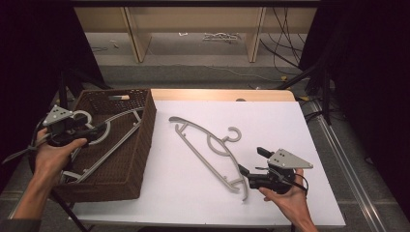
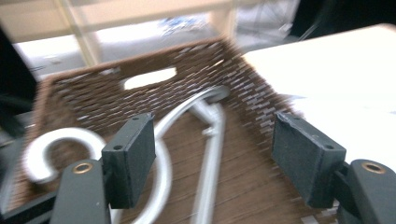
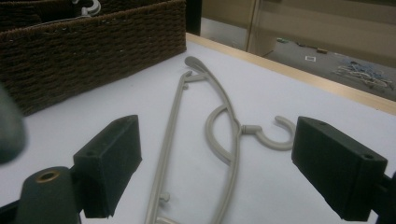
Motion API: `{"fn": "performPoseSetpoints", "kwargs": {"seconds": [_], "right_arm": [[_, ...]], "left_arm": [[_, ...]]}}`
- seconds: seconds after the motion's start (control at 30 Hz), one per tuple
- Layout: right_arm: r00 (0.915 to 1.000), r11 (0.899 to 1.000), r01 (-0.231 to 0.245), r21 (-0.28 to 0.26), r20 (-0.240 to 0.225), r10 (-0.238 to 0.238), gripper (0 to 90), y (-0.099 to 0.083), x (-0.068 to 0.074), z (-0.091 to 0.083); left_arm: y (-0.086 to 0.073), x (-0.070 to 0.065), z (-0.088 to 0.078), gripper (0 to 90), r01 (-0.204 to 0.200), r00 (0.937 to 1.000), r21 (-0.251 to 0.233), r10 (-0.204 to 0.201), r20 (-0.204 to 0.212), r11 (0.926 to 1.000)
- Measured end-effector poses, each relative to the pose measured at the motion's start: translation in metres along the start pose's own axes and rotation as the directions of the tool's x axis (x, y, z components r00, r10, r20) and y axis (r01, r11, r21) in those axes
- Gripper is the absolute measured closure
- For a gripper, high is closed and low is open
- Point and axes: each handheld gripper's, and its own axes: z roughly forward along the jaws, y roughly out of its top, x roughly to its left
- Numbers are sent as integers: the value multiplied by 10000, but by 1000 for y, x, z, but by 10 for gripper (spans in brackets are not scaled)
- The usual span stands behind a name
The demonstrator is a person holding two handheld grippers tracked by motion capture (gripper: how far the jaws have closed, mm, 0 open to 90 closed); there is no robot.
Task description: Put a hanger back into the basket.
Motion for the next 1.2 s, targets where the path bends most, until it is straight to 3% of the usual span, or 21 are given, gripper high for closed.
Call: {"fn": "performPoseSetpoints", "kwargs": {"seconds": [0.27,0.43,0.57,0.8,0.87,0.97,1.1,1.13,1.2], "right_arm": [[9999,9996,148,-229,37,-147,167,0,0,2],[10000,10000,27,-45,-6,-27,167,0,0,1],[10000,10000,24,-47,-5,-24,167,0,1,1],[10000,10000,-6,-99,-18,6,167,0,1,2],[10000,10000,-1,-100,-45,1,167,-1,0,2],[10000,10000,7,-54,-71,-7,167,-1,-1,2],[10000,9998,44,-178,0,-44,167,-2,-1,3],[10000,9999,-21,-129,-28,21,167,-2,-1,3],[9999,9999,31,-129,-106,-33,167,-3,-2,4]], "left_arm": [[4,-44,-10,264,0,9925,-695,85,1219,9976],[2,-67,-11,214,-187,9840,-1067,372,1740,9941],[-4,-83,-10,182,-65,9759,-1367,361,2152,9906],[-10,-106,-6,181,-437,9654,-1470,797,2484,9882],[-11,-112,-5,181,-521,9587,-1597,942,2682,9858],[-14,-123,-4,173,-745,9550,-1765,1212,2709,9815],[-20,-134,-1,166,-878,9422,-2019,1471,3010,9755],[-23,-140,-1,166,-745,9408,-2025,1361,3105,9764],[-26,-145,-1,165,-1094,9336,-2146,1744,3130,9706]]}}
